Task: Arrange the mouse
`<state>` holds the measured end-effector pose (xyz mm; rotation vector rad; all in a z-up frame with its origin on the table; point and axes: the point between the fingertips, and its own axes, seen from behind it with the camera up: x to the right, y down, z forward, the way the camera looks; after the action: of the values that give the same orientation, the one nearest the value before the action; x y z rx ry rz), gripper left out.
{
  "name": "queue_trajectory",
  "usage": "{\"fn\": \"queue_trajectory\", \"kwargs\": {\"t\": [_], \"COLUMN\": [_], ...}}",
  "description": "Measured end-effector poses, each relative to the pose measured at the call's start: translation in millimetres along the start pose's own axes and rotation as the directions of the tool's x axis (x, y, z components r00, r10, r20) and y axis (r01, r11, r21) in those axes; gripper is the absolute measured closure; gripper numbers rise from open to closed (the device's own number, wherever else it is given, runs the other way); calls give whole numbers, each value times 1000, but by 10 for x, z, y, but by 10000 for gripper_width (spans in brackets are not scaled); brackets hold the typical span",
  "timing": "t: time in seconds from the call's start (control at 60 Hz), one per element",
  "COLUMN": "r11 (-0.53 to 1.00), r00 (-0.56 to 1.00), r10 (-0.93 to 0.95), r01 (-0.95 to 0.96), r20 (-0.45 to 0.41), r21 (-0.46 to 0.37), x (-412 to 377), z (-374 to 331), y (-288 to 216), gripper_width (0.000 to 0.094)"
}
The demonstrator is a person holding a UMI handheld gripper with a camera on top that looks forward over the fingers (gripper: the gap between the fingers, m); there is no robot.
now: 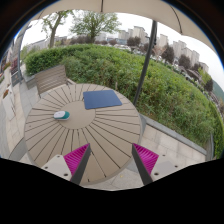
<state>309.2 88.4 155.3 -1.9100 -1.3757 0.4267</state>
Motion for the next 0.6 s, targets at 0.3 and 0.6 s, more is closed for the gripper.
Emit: {"fn": "queue_trajectory", "kwargs": {"t": [0.3, 0.6], "r11": [998, 987], "r00": [993, 959], "r10": [-62, -156], "r01": [62, 140], "r20": [100, 235], "r21": [8, 83], "x": [-725, -1812], "z": [107, 98], "y": [-34, -80], "gripper_width": [84, 84]}}
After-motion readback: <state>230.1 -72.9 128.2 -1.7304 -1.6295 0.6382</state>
